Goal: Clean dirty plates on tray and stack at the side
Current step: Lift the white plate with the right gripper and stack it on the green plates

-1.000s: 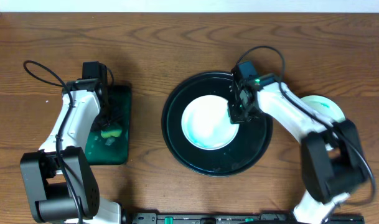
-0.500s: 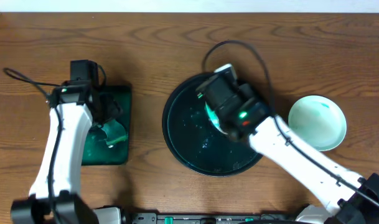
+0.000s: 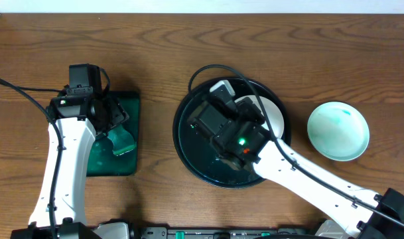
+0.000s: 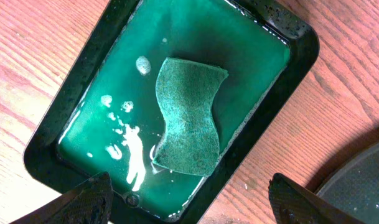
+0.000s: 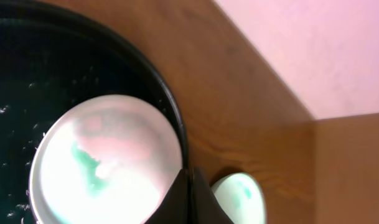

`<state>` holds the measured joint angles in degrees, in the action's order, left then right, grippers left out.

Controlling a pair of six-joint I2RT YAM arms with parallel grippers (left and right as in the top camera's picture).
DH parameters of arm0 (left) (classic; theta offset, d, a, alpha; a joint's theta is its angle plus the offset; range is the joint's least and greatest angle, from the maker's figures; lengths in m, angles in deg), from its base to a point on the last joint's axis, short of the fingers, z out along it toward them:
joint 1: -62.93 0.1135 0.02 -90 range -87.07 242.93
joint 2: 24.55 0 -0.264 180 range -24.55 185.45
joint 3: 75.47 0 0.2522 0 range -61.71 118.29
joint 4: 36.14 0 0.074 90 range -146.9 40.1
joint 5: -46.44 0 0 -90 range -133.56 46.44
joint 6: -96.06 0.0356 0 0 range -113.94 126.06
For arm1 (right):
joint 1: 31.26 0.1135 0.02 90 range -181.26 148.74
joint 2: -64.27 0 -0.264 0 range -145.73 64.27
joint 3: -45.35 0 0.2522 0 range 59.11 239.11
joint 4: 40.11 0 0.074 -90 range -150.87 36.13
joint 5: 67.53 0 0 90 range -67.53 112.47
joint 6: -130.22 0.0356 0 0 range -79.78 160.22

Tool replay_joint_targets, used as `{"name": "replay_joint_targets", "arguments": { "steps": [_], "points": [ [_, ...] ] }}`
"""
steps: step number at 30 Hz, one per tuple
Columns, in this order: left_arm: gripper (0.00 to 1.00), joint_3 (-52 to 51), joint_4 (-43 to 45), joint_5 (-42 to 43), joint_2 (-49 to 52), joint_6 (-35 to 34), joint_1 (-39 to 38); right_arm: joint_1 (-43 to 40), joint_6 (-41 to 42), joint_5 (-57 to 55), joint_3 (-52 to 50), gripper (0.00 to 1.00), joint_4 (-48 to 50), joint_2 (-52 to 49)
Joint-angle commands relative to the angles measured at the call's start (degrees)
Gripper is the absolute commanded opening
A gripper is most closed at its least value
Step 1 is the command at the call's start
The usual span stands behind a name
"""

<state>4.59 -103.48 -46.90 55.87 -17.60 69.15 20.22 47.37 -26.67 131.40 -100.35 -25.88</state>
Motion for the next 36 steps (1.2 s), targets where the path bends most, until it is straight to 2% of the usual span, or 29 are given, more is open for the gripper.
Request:
{"name": "replay_joint_targets", "arguments": {
  "steps": [1, 6, 8, 11, 15, 17, 21, 27, 28, 30, 36],
  "points": [
    [0.81, 1.05, -0.15, 0.11, 0.07, 0.52, 0.24, -7.48, 10.67, 12.87, 0.46, 0.03, -1.38, 0.81],
    [0.81, 1.05, -0.15, 0.11, 0.07, 0.50, 0.24, -27.34, 12.11, 42.91, 0.44, 0.40, -1.07, 0.76],
    [0.81, 1.05, -0.15, 0.11, 0.07, 0.50, 0.24, -35.01, 12.07, 51.84, 0.37, 0.45, -1.84, 0.50],
    [0.81, 1.05, -0.15, 0.11, 0.07, 0.52, 0.24, -44.17, 8.41, 62.79, -0.20, 0.41, -3.10, -1.09],
    [0.81, 1.05, -0.15, 0.11, 0.07, 0.50, 0.24, -48.63, 2.84, 67.10, -2.01, 0.42, -4.96, -6.01],
    [0.81, 1.05, -0.15, 0.11, 0.07, 0.50, 0.24, -48.41, 2.51, 65.35, -3.02, 0.42, -4.24, -8.59],
    [0.81, 1.05, -0.15, 0.11, 0.07, 0.50, 0.24, -47.65, -1.11, 67.76, -3.98, 0.28, -1.31, -13.42],
    [0.81, 1.05, -0.15, 0.11, 0.07, 0.52, 0.24, -46.51, -1.07, 66.75, -4.07, 0.26, 1.20, -22.05],
    [0.81, 1.05, -0.15, 0.11, 0.07, 0.50, 0.24, -46.27, -1.14, 67.25, -4.07, 0.22, 1.36, -22.80],
    [0.81, 1.05, -0.15, 0.11, 0.07, 0.50, 0.24, -45.79, -2.54, 69.24, -4.07, 0.03, 1.49, -23.71],
    [0.81, 1.05, -0.15, 0.11, 0.07, 0.50, 0.24, -44.24, -2.93, 68.35, -4.04, 0.01, 2.49, -20.22]
  ]
}}
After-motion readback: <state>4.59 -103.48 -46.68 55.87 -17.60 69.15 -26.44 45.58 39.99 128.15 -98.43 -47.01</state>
